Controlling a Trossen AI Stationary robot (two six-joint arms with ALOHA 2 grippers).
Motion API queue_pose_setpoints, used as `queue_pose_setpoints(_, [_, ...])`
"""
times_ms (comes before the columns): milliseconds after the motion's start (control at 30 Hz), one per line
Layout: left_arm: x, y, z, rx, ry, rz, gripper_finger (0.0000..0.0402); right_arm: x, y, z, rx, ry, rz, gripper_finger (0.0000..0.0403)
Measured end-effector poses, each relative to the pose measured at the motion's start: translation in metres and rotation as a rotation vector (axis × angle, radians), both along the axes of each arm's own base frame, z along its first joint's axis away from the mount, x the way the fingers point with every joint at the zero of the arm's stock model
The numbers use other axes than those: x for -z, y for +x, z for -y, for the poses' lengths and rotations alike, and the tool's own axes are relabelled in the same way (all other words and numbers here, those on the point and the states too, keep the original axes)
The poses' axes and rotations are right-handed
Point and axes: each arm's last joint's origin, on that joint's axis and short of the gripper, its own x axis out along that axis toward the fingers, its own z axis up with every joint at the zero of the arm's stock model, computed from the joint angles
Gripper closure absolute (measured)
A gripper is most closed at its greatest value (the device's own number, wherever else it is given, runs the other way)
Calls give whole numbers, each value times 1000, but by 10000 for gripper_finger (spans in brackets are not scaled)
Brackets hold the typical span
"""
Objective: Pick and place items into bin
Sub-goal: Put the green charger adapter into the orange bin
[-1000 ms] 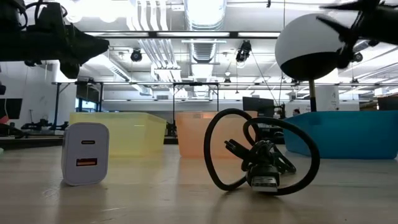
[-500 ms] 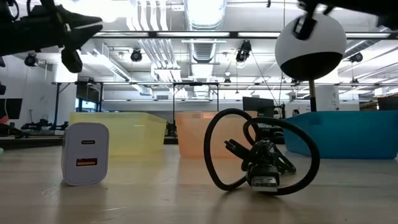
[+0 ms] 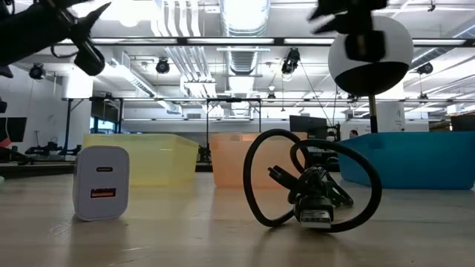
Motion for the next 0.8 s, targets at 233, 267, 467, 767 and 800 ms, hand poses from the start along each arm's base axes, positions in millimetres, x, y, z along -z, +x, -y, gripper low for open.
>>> queue_pose_setpoints(233, [7, 5, 3, 100, 40, -117, 350, -4, 0, -35, -4, 40, -310, 335])
queue_pose_setpoints(267, [8, 6, 3, 102, 48, -131, 350, -4, 2, -41, -7, 50, -328, 335])
queue_pose_setpoints(467, [13, 9, 7, 235, 89, -191, 350, 10, 17, -83, -62, 82, -440, 335])
queue_pose_setpoints(767, [19, 11, 9, 324, 112, -238, 350, 52, 34, -157, -124, 159, -667, 267])
queue_pose_setpoints(800, [21, 12, 9, 331, 111, -250, 350, 58, 36, -165, -128, 170, -698, 252])
